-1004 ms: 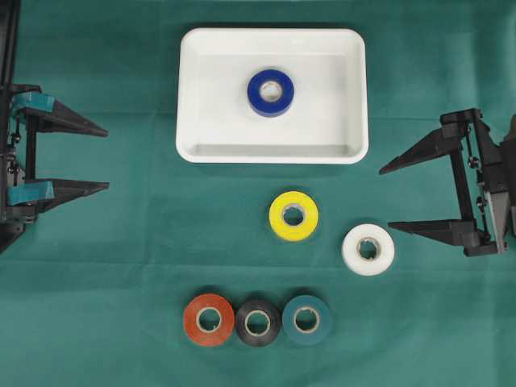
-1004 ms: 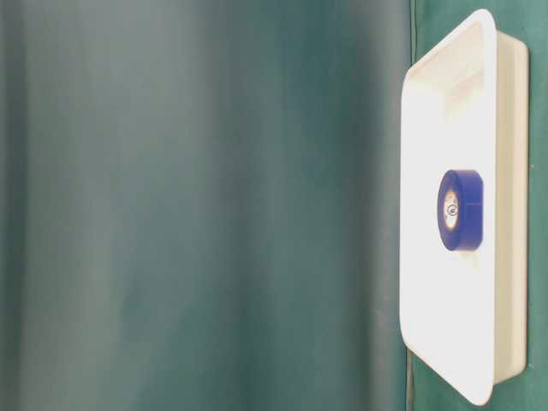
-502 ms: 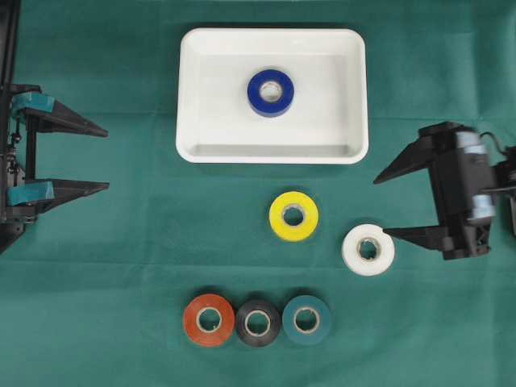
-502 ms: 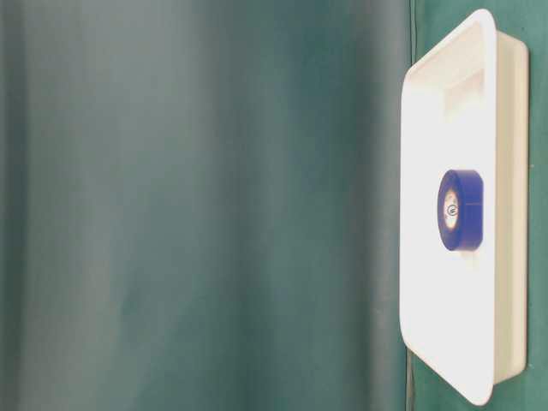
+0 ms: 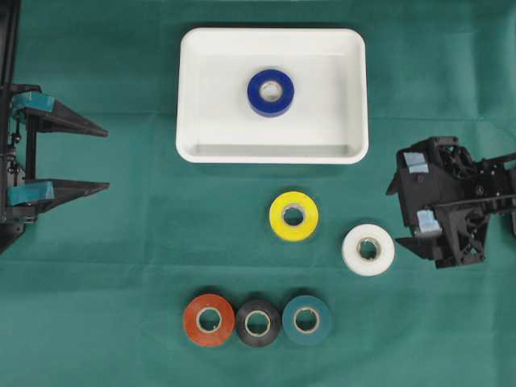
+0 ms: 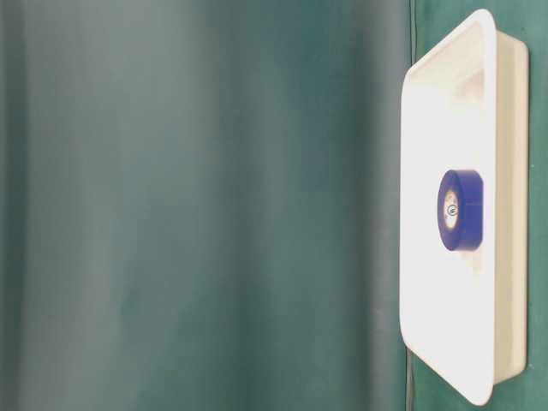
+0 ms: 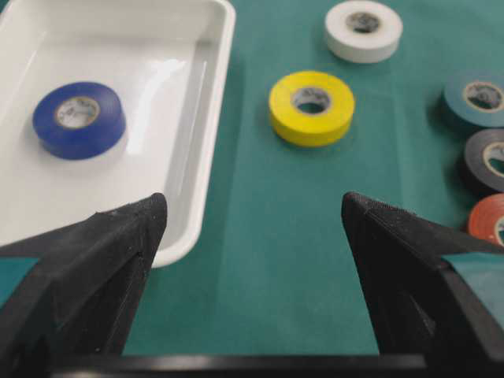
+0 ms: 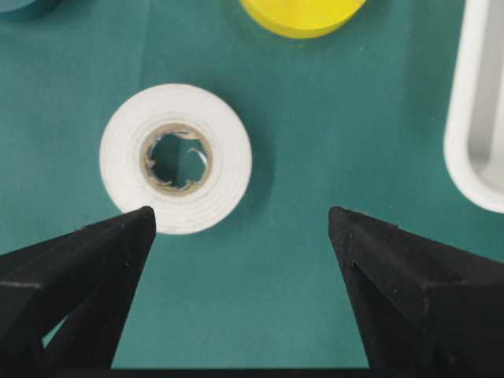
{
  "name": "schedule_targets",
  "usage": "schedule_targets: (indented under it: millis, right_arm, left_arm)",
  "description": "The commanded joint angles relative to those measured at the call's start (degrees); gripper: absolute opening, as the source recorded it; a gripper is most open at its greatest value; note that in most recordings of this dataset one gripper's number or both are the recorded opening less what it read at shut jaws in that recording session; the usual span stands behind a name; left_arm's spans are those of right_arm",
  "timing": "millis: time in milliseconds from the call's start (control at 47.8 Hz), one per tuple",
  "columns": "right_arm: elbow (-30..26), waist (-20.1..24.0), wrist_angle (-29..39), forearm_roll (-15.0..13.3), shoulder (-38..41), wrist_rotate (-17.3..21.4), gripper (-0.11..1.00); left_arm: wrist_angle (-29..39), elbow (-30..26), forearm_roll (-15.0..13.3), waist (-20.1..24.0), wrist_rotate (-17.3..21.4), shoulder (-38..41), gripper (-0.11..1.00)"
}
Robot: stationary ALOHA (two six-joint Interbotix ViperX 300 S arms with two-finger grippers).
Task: Pick up the tape from a random location and place it into the white case.
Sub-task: 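Move the right gripper toward the white tape roll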
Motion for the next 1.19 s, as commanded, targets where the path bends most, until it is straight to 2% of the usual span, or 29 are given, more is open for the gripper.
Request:
schedule_targets:
  millis: [0,816,1172]
  right_arm:
    - [-1.4,0.5,0.0,0.1,-0.4,0.2,0.92]
    - [-1.7,0.7,-1.3,0.1,0.2,1.1,0.92]
    - [-1.5,0.8,-4.3,0.2,5.3,1.1,0.92]
  left_arm:
    - [-0.4,-1.0,-0.1,-0.2,0.0,0.4,0.90]
    - [0.0,-0.8,-0.1,-0.2,0.0,0.3,0.90]
    - [0.0,-0.8,-0.1,-0.2,0.0,0.3,0.90]
